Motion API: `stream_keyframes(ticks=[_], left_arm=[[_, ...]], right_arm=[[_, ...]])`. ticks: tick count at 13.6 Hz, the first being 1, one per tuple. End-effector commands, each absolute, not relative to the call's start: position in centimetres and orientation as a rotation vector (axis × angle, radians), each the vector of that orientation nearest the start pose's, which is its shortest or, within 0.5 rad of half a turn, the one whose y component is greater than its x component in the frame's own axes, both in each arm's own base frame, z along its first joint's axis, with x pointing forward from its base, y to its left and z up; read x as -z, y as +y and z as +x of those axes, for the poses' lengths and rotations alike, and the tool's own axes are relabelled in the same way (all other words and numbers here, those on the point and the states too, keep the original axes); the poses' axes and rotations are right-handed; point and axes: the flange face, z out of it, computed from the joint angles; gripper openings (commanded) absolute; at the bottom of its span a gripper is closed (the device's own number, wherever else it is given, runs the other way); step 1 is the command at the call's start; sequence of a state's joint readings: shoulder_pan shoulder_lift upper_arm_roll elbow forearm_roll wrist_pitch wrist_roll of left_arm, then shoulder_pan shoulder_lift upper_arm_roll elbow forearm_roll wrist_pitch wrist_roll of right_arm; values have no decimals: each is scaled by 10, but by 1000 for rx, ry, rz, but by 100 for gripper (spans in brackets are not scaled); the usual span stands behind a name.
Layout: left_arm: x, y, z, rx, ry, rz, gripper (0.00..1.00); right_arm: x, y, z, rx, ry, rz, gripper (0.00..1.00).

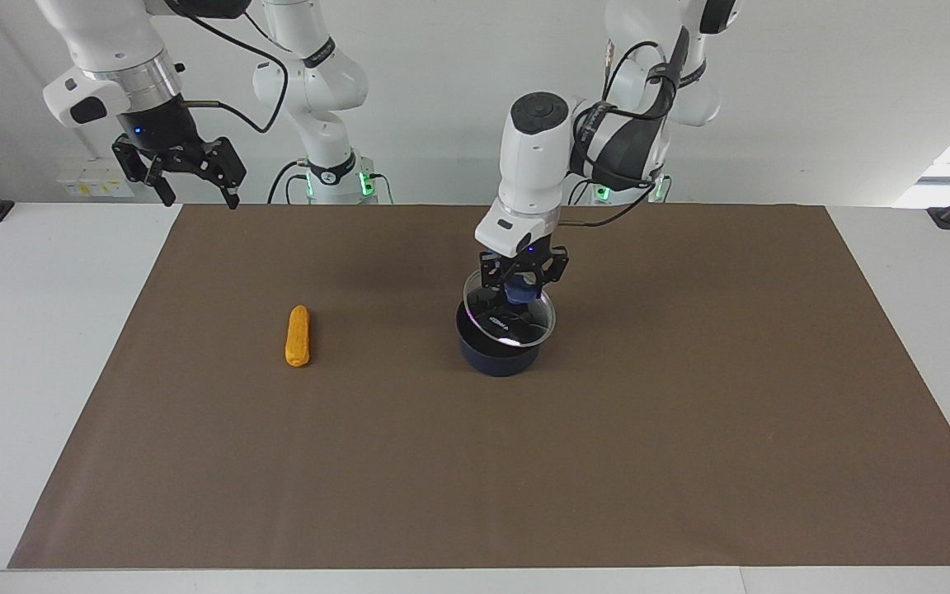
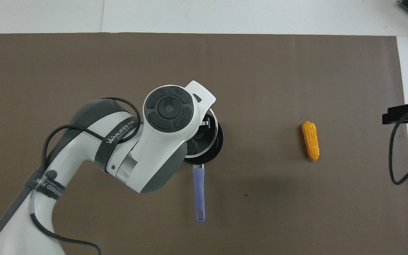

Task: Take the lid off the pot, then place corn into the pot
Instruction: 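Grasp the lid knob with the left gripper and lift it, then set the lid down beside the pot while the right gripper reaches the corn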

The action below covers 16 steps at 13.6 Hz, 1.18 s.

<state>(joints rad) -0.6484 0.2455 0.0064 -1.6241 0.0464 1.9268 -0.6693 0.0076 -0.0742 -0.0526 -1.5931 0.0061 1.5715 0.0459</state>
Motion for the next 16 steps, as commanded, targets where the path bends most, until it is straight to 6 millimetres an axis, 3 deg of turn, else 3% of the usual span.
stream_keyframes(ticks=[1,5,9,13,16], left_arm=[[-519,-326,522,69,95,-3116,0],[-524,-259,524,-60,133,-3072,0],[-490,-200,507,-59,155,-3074,0],[-453,-124,509,-41,233,-3083,0],[-409,-71,513,19,297,-3081,0]], right_arm=[[-655,-24,526,65,151,-3130,100],[-657,-24,526,69,151,-3130,100],[-656,-24,526,67,146,-3130,100],[-656,-24,526,67,151,-3130,100],[-656,-24,526,67,146,-3130,100]])
